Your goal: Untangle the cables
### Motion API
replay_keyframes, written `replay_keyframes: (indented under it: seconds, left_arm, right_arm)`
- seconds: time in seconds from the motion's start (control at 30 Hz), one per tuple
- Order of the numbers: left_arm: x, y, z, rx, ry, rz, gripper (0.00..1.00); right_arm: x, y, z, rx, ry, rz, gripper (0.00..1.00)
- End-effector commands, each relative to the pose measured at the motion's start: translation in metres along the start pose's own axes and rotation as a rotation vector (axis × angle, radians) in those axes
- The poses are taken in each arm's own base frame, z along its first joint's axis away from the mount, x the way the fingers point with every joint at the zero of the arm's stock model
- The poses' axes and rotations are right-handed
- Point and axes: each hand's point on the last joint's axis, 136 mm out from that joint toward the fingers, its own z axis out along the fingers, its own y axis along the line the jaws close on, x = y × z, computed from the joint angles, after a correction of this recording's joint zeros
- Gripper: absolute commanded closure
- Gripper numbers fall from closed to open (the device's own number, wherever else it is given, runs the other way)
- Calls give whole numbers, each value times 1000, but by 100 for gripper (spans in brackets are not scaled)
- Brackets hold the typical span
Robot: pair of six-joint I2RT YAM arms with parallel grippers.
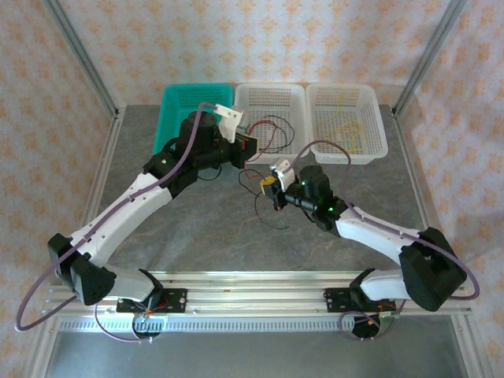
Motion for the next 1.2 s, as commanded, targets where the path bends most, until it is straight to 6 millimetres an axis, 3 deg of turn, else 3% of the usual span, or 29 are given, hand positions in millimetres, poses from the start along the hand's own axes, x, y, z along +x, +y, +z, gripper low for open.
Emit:
replay_keyframes:
  seconds: [0.0, 0.3, 0.5, 0.83, 1.17]
  left_arm:
    - [-20, -4, -22, -2, -88, 23, 100]
    - [-26, -12, -54, 18, -168, 87, 100]
    - [-22, 1, -64, -35, -205, 75, 100]
    - [-18, 28, -66, -90, -260, 11, 100]
    - [-27, 61, -66, -21, -405, -88, 100]
  right_arm:
    - [8, -18, -13, 110, 18, 52, 100]
    - [13, -76, -57, 461, 9, 319, 100]
    - [7, -92, -83, 588, -3, 365, 100]
    - [-58, -84, -109, 566, -140, 373, 100]
    - [-132, -86, -104, 537, -217, 372, 100]
